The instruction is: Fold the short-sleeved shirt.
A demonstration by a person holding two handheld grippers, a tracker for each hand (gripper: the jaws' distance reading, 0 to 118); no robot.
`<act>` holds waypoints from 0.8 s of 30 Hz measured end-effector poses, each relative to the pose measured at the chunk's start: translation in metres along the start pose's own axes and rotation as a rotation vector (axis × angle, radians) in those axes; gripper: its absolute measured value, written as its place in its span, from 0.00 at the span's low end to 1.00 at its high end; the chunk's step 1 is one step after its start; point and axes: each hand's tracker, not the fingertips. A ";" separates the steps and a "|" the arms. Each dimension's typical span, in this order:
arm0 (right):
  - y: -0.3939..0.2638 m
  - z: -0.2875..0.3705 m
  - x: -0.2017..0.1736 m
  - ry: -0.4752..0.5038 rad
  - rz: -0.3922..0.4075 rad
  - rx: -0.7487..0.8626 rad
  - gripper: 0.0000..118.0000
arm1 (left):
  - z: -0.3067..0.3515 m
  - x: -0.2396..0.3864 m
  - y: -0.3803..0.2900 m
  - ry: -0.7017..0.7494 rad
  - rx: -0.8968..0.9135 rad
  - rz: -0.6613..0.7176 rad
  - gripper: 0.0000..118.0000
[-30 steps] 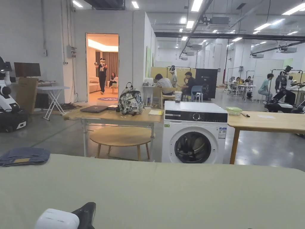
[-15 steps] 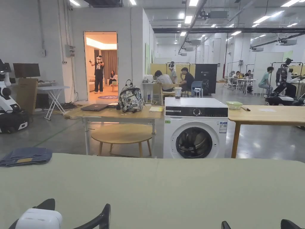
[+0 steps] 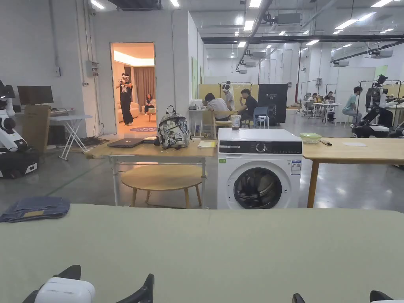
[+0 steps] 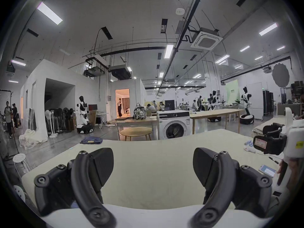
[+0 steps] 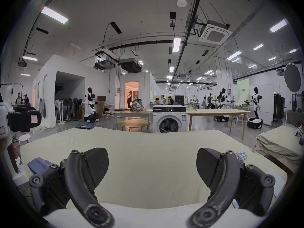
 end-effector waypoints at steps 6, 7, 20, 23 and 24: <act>0.000 -0.002 -0.003 0.003 0.011 -0.004 0.92 | -0.001 -0.001 -0.001 0.000 -0.007 0.011 0.84; 0.000 -0.003 -0.003 0.000 0.005 -0.009 0.92 | -0.001 -0.001 -0.001 -0.001 -0.010 0.010 0.84; 0.001 -0.015 0.007 -0.056 -0.120 -0.103 0.92 | -0.004 -0.004 -0.003 -0.023 -0.027 0.044 0.84; 0.002 -0.017 0.011 -0.077 -0.162 -0.124 0.92 | -0.004 -0.003 -0.001 -0.046 -0.043 0.038 0.84; 0.002 -0.018 0.012 -0.078 -0.166 -0.126 0.92 | -0.004 -0.003 -0.001 -0.045 -0.041 0.037 0.84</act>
